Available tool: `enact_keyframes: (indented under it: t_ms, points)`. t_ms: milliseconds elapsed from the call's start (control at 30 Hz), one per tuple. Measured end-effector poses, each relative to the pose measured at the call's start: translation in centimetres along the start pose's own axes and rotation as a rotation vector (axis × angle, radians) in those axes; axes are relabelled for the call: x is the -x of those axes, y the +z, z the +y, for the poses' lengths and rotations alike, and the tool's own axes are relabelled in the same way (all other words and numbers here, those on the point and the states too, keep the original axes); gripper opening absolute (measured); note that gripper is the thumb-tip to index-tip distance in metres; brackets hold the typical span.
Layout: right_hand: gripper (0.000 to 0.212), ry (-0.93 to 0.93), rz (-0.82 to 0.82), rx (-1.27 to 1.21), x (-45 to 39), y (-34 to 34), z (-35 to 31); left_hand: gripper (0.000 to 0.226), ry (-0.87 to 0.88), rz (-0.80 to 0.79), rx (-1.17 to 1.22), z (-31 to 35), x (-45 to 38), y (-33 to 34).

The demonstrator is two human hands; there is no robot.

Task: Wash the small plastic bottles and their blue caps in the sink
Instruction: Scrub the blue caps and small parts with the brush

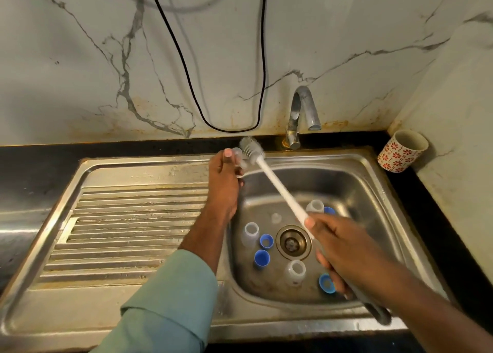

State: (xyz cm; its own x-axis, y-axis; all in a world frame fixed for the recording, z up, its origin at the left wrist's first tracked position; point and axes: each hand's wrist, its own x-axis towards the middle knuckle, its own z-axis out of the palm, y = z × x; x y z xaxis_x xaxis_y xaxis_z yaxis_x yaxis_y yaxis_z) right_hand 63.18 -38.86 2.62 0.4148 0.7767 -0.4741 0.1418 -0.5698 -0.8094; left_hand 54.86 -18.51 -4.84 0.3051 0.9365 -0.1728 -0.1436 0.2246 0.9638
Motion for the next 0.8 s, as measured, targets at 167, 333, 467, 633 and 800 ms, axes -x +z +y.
enact_keyframes:
  t_ms: [167,333,467,633,800]
  points:
    - [0.021,-0.020,0.027,-0.023,-1.6,0.6,-1.0,0.031,0.022,-0.185,-0.008,-0.7,1.7,1.6]
    - [0.023,-0.006,0.035,0.031,0.5,-0.3,-0.1,0.025,-0.086,-0.087,0.132,0.1,1.3,-0.3]
    - [0.023,-0.006,0.023,0.043,-1.3,1.5,-0.5,0.023,-0.055,-0.188,0.103,-0.5,2.2,1.2]
    - [0.020,-0.012,0.034,0.023,-0.7,0.0,-0.2,0.023,-0.103,-0.115,0.320,0.3,1.2,0.1]
    - [0.024,-0.025,0.007,0.045,-1.3,1.5,-0.2,0.025,-0.094,-0.091,0.252,0.0,0.9,1.1]
